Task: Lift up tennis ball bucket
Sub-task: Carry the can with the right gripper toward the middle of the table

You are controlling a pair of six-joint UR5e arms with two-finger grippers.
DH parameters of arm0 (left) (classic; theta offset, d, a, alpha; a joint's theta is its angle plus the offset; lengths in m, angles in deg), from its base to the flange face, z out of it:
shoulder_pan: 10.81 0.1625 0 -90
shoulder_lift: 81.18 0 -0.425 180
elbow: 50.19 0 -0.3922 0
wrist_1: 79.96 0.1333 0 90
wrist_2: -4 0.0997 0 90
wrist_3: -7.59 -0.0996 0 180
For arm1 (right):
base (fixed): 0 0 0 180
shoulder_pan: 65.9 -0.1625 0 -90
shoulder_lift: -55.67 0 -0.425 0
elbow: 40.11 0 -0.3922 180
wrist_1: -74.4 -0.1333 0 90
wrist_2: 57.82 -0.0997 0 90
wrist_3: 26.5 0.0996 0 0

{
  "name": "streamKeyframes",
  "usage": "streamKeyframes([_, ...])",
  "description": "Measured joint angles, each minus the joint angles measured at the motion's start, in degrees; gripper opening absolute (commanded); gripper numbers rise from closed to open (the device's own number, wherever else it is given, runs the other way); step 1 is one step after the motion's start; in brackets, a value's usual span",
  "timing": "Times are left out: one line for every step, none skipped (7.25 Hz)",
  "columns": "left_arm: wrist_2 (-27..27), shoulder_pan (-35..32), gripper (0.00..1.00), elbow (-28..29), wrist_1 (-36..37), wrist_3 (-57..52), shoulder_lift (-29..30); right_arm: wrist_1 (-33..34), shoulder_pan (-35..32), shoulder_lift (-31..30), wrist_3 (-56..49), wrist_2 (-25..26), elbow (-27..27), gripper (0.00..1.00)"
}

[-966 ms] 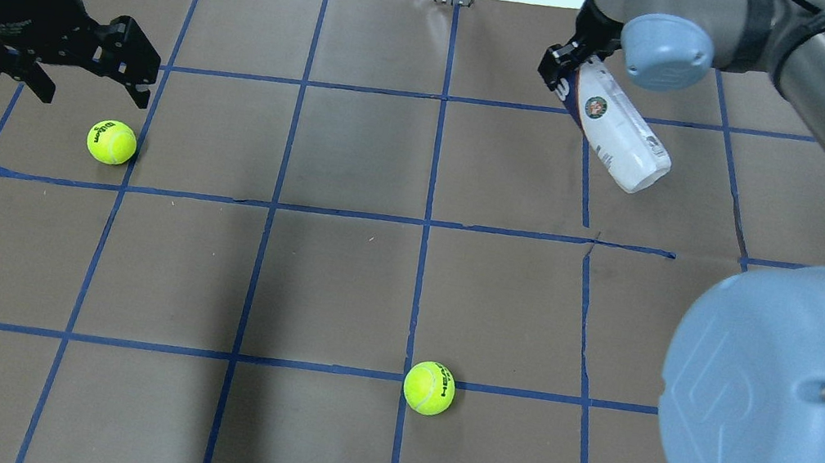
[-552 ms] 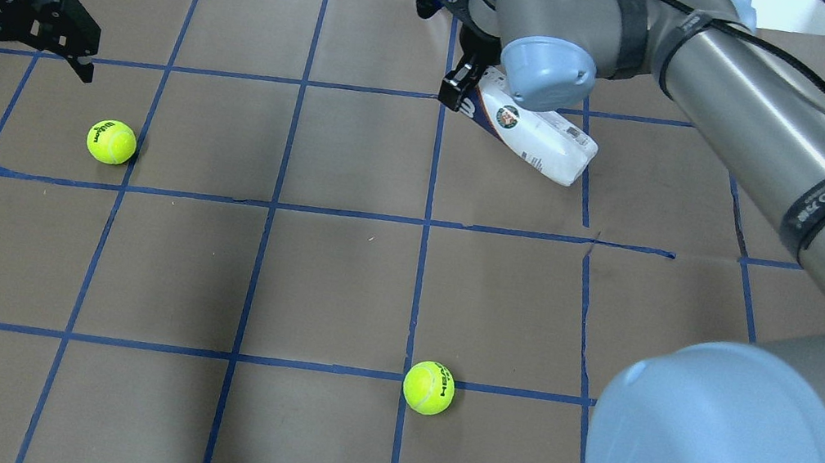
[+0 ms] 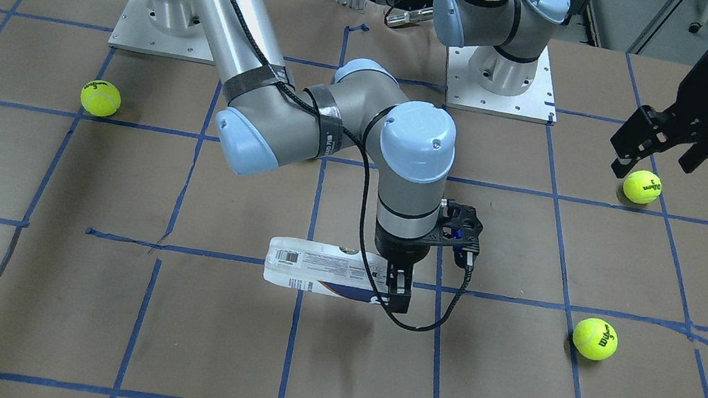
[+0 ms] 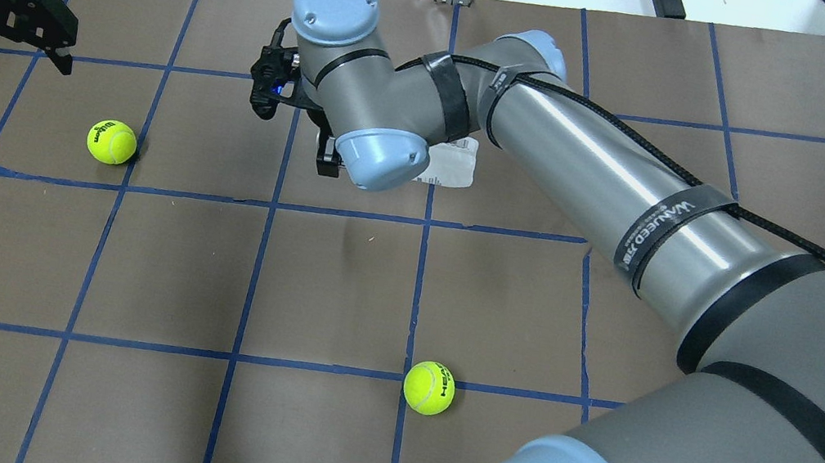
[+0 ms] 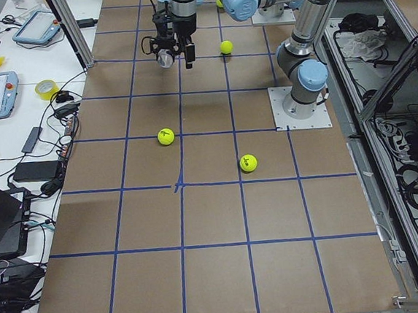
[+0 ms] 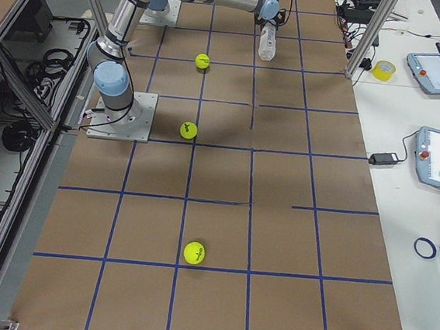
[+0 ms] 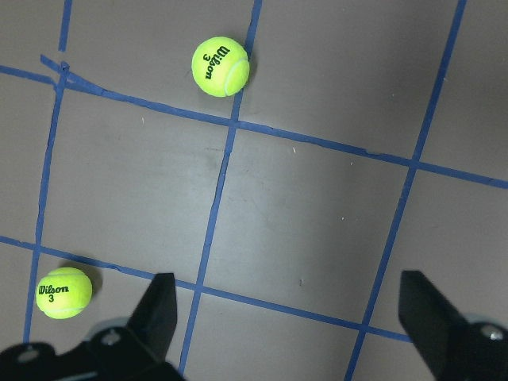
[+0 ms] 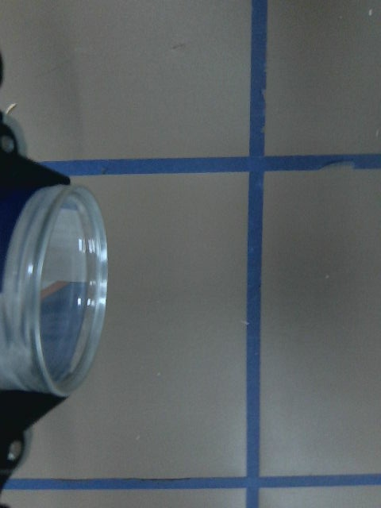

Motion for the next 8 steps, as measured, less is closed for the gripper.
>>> streamKeyframes([0.1,0.0,1.00,0.0,0.0,0.0,0.0,0.7,-1.0,0.7,-2.8,-0.2,0.0,0.22])
streamKeyframes([0.1,0.0,1.00,0.0,0.0,0.0,0.0,1.0,-1.5,1.3,-4.8,-1.0,0.0,0.22])
streamKeyframes([0.0,0.0,1.00,0.0,-0.1,0.0,0.0,1.7,-1.7,2.0,-5.9,-2.6,0.1,0.23])
streamKeyframes([0.1,0.0,1.00,-0.1,-0.3,0.1,0.1,3.2,-1.7,2.8,-6.9,-4.1,0.2,0.24])
streamKeyframes([0.1,-0.1,1.00,-0.1,-0.4,0.1,0.1,4.4,-1.5,3.3,-8.1,-4.6,0.7,0.25])
streamKeyframes([0.1,-0.1,1.00,-0.1,-0.4,0.1,0.1,5.0,-1.1,3.2,-9.0,-4.6,1.3,0.27])
streamKeyframes([0.1,-0.1,1.00,-0.2,-0.5,0.1,0.0,5.1,-0.8,3.0,-9.7,-4.5,1.7,0.28])
streamKeyframes([0.0,-0.1,1.00,-0.2,-0.5,0.1,0.0,5.0,-0.4,2.9,-10.4,-4.6,2.0,0.29])
